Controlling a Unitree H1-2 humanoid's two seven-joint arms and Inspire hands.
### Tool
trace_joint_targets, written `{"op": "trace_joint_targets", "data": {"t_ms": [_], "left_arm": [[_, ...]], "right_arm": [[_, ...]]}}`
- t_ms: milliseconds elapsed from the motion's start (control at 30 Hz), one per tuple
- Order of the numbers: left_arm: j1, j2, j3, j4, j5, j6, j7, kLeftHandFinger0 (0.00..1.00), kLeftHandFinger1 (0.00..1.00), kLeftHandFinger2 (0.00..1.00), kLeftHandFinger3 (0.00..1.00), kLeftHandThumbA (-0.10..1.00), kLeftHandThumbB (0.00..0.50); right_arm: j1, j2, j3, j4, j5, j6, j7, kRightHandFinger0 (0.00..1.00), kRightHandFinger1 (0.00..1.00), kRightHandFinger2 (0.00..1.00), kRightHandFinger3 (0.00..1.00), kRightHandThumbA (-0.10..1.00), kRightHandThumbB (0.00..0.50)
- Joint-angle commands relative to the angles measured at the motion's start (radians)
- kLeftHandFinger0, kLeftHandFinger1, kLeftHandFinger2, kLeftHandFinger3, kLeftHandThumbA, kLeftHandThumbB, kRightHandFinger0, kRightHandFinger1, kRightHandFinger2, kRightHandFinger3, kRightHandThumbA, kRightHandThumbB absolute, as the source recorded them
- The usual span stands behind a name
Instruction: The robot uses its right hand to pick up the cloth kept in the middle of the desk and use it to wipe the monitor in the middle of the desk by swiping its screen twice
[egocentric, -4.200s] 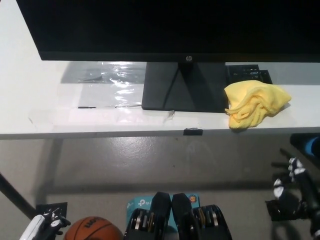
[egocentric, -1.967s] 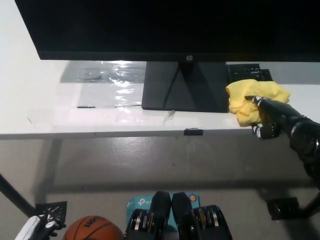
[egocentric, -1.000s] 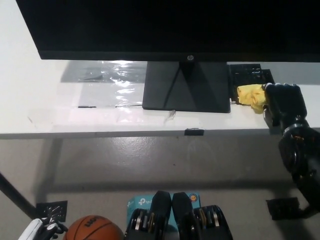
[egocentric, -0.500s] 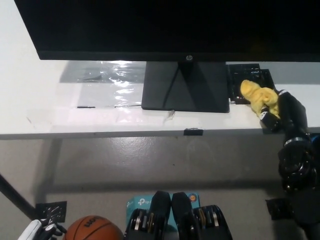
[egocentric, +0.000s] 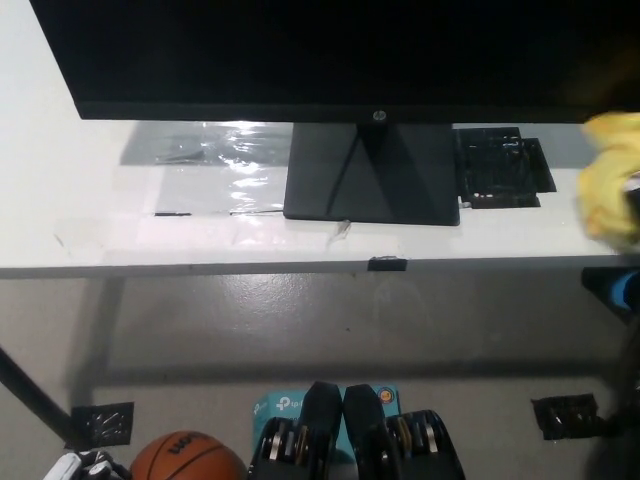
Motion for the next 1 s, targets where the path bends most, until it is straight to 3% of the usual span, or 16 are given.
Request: {"op": "trace_joint_targets", "data": {"t_ms": [0, 33, 133, 233, 300, 333, 433, 633, 700, 767, 800, 833, 867, 900, 933, 967], "left_arm": [[0.014, 0.037, 0.01, -0.045, 0.004, -0.04, -0.001, 0.7, 0.65, 0.04, 0.0, 0.79, 0.5], [0.015, 0.037, 0.01, -0.048, 0.005, -0.041, 0.0, 0.7, 0.65, 0.03, 0.0, 0.79, 0.5], [0.012, 0.038, 0.007, -0.036, 0.006, -0.054, -0.002, 0.7, 0.65, 0.04, 0.0, 0.77, 0.5], [0.008, 0.036, 0.009, -0.033, 0.004, -0.044, -0.002, 0.72, 0.65, 0.04, 0.0, 0.77, 0.5], [0.012, 0.036, 0.009, -0.042, 0.002, -0.042, -0.005, 0.71, 0.65, 0.04, 0.0, 0.77, 0.5], [0.011, 0.036, 0.009, -0.039, 0.005, -0.047, -0.002, 0.7, 0.65, 0.03, 0.0, 0.77, 0.5], [0.016, 0.04, 0.01, -0.045, 0.011, -0.039, 0.001, 0.7, 0.65, 0.04, 0.0, 0.77, 0.5], [0.021, 0.039, 0.019, -0.043, 0.003, -0.045, -0.002, 0.7, 0.64, 0.03, 0.0, 0.76, 0.5], [0.022, 0.036, 0.02, -0.043, 0.002, -0.035, -0.002, 0.71, 0.64, 0.04, 0.0, 0.73, 0.5], [0.023, 0.037, 0.019, -0.049, 0.006, -0.033, -0.003, 0.7, 0.64, 0.04, 0.0, 0.73, 0.5], [0.021, 0.038, 0.013, -0.054, 0.02, -0.02, 0.002, 0.7, 0.64, 0.03, 0.01, 0.75, 0.5], [0.026, 0.04, 0.012, -0.052, 0.022, -0.028, 0.001, 0.7, 0.64, 0.03, 0.0, 0.76, 0.5], [0.027, 0.039, 0.014, -0.054, 0.016, -0.026, -0.003, 0.7, 0.64, 0.04, 0.01, 0.75, 0.5], [0.025, 0.037, 0.016, -0.053, 0.012, -0.026, -0.003, 0.7, 0.63, 0.03, 0.0, 0.74, 0.5], [0.022, 0.039, 0.014, -0.048, 0.013, -0.03, -0.004, 0.69, 0.62, 0.02, 0.0, 0.74, 0.5], [0.024, 0.036, 0.017, -0.053, 0.008, -0.024, -0.004, 0.7, 0.63, 0.02, 0.0, 0.73, 0.5]], "right_arm": [[-0.195, -0.043, -0.232, -0.138, 0.315, 0.085, -0.095, 0.0, 0.01, 0.46, 0.34, -0.1, 0.052], [-0.198, -0.043, -0.244, -0.141, 0.316, 0.085, -0.096, 0.0, 0.0, 0.42, 0.31, -0.1, 0.003], [-0.199, -0.042, -0.261, -0.145, 0.318, 0.061, -0.098, 0.0, 0.0, 0.35, 0.3, -0.1, 0.0], [-0.203, -0.035, -0.272, -0.153, 0.322, 0.023, -0.111, 0.0, 0.0, 0.27, 0.21, -0.1, 0.045], [-0.204, -0.026, -0.265, -0.165, 0.316, -0.001, -0.126, 0.0, 0.0, 0.27, 0.23, -0.1, 0.104], [-0.201, -0.021, -0.256, -0.173, 0.312, -0.019, -0.13, 0.0, 0.0, 0.21, 0.23, -0.1, 0.148], [-0.196, 0.0, -0.207, -0.171, 0.292, -0.109, -0.148, 0.0, 0.0, 0.17, 0.25, -0.1, 0.166], [-0.213, 0.026, -0.155, -0.167, 0.276, -0.143, -0.22, 0.0, 0.0, 0.18, 0.26, -0.1, 0.141], [-0.235, 0.043, -0.121, -0.164, 0.255, -0.151, -0.245, 0.0, 0.0, 0.17, 0.28, -0.1, 0.056], [-0.246, 0.044, -0.101, -0.154, 0.256, -0.161, -0.263, 0.0, 0.0, 0.17, 0.31, -0.1, 0.021], [-0.278, 0.041, -0.054, -0.109, 0.205, -0.165, -0.283, 0.0, 0.0, 0.17, 0.31, -0.1, 0.06], [-0.284, 0.041, -0.039, -0.09, 0.191, -0.173, -0.294, 0.0, 0.0, 0.17, 0.31, -0.1, 0.029], [-0.309, 0.045, -0.024, -0.059, 0.19, -0.174, -0.318, 0.0, 0.0, 0.23, 0.36, -0.1, 0.002], [-0.327, 0.044, 0.002, -0.03, 0.165, -0.175, -0.338, 0.0, 0.0, 0.29, 0.49, -0.1, 0.0], [-0.342, 0.033, 0.037, 0.012, 0.125, -0.184, -0.359, 0.0, 0.0, 0.31, 0.42, -0.1, 0.0], [-0.363, 0.028, 0.069, 0.059, 0.092, -0.202, -0.383, 0.0, 0.01, 0.41, 0.71, -0.1, 0.005]]}}
